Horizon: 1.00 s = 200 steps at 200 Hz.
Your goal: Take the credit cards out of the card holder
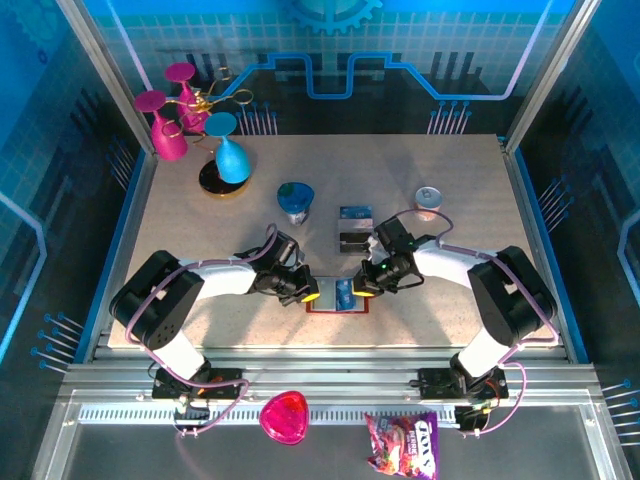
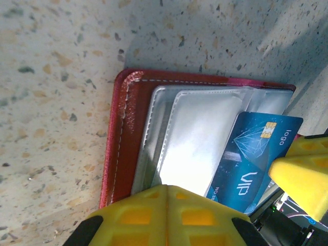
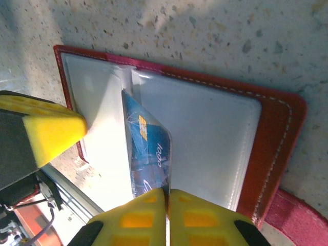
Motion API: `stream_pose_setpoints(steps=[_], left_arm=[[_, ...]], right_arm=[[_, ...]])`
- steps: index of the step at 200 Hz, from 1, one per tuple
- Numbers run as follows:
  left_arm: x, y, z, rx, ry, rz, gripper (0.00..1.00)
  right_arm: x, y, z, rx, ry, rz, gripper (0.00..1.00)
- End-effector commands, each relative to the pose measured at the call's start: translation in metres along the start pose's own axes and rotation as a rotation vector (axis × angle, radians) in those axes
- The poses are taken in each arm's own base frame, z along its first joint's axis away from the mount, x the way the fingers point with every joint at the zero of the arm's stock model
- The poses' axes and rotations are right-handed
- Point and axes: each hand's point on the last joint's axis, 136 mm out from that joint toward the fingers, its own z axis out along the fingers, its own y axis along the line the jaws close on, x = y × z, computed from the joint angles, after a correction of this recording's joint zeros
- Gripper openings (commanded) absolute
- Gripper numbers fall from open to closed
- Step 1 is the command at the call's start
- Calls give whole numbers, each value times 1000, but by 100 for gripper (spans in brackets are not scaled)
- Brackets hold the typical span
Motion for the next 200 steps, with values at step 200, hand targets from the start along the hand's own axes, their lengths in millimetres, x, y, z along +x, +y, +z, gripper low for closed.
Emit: stream_pose_setpoints(steps=[200], left_arm=[[5,-10,-14,16,0,21,14]], right_arm=[[-5,27,-8,25,-26,-21,16]])
